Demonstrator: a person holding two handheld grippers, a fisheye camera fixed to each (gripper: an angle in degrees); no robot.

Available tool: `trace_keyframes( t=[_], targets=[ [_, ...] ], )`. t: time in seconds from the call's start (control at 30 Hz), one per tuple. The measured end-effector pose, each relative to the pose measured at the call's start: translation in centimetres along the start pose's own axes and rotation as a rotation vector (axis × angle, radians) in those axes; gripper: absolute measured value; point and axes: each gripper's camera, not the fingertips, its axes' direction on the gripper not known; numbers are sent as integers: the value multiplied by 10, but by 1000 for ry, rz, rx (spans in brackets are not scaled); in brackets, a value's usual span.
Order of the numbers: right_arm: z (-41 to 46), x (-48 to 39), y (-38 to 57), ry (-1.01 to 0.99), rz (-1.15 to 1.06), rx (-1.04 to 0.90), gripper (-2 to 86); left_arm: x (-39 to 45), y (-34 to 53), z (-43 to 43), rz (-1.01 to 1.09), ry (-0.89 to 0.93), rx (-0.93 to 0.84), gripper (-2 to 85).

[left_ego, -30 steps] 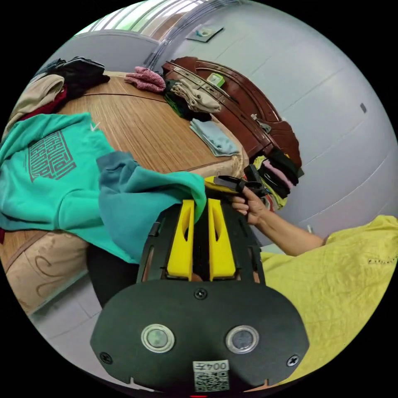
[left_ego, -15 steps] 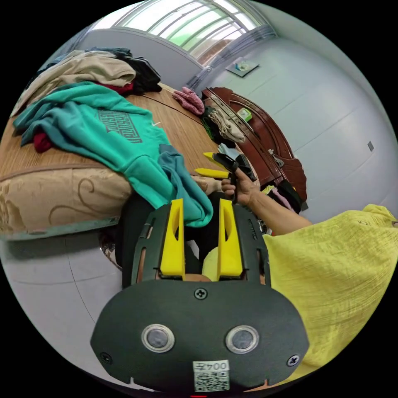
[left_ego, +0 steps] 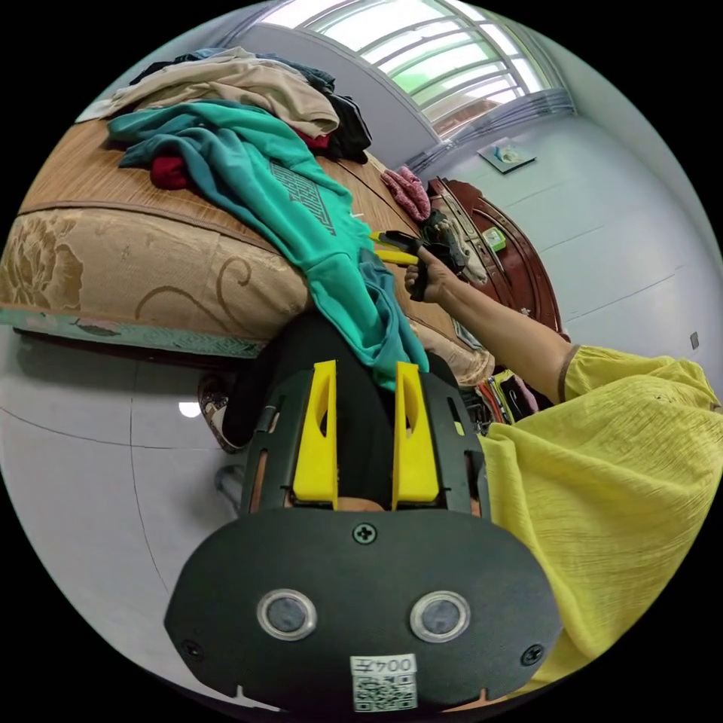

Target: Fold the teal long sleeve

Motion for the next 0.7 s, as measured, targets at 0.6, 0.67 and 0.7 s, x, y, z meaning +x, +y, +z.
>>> trace_keyframes(
  t=[0.6,0.67,0.7],
  targets=[
    [50,-55,93,-221,-275,-105,38,71,-62,46,159,-206,5,96],
    [62,-59,128,-230,-286,-146,37,85,-79,52,212,-253,-10,94],
    [74,-61,150,-251,-289,-166,37,96,-93,57,257,-280,-19,93]
  ],
)
